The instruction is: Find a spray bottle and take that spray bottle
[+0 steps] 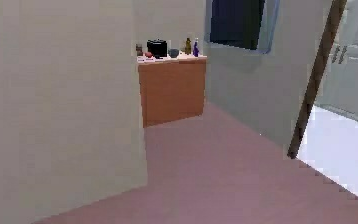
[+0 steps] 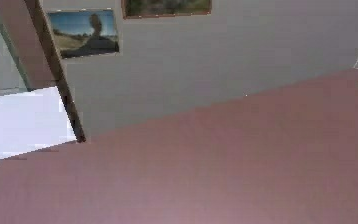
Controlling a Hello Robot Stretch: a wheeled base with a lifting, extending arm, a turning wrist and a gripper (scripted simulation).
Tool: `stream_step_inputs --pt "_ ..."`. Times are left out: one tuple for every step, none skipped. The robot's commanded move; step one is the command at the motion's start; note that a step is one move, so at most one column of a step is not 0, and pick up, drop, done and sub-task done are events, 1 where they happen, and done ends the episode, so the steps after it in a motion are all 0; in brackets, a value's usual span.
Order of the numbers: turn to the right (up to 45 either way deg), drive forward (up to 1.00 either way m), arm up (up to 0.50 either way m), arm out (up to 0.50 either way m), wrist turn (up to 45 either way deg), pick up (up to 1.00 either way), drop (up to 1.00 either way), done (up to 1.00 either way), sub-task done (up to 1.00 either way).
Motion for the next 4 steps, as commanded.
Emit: stream_step_inputs --pt "45.0 0.0 0.0 0.0 0.0 0.0 0.0 0.0 0.0" --pt "18.0 0.0 0.0 0.0 0.0 0.0 0.0 0.0 0.0" --pt "0.0 0.2 0.0 0.0 0.0 0.0 0.0 0.0 0.0" --pt "-45.0 0.0 0.0 0.0 0.0 0.0 0.0 0.0 0.0"
